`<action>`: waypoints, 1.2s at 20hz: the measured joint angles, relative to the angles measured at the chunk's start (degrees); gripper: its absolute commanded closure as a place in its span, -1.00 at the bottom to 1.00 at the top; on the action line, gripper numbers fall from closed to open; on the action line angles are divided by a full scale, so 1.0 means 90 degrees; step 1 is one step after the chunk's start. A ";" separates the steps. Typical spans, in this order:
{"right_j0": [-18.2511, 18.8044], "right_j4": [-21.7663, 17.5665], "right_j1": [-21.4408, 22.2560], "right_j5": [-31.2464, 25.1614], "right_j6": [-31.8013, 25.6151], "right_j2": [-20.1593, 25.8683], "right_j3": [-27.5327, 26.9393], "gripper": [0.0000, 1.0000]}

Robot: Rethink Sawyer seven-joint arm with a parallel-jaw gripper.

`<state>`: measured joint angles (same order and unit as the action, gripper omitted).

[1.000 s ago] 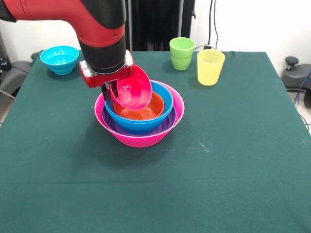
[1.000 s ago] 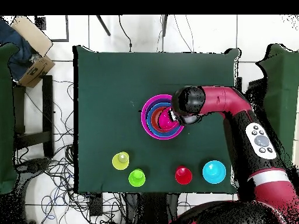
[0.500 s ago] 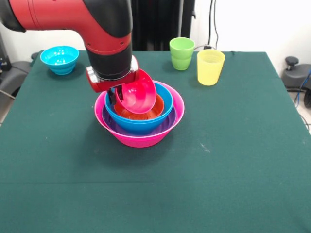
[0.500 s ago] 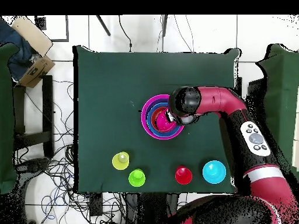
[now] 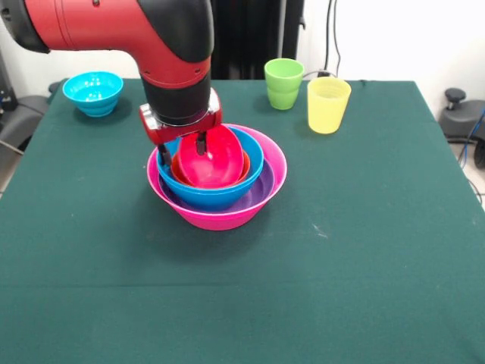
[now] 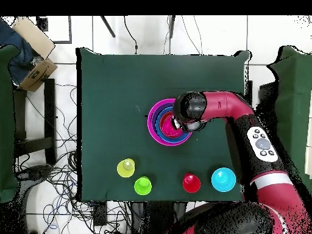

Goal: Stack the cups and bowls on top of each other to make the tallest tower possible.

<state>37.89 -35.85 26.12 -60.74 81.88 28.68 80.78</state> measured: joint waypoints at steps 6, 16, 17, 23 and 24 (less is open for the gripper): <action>-0.0082 0.0001 0.0004 0.0000 0.0000 -0.0043 0.0002 -1.00; -0.0026 0.0167 0.0445 -0.0188 0.0000 -0.0064 0.0166 -1.00; -0.0012 0.0207 0.0524 -0.0249 0.0000 -0.0064 0.0189 -1.00; 0.0128 0.0506 0.1368 -0.1140 0.0000 -0.0063 0.0259 -1.00; 0.0135 0.0523 0.1455 -0.1240 0.0000 -0.0064 0.0259 -1.00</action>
<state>39.11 -31.14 39.22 -71.90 81.88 28.11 83.11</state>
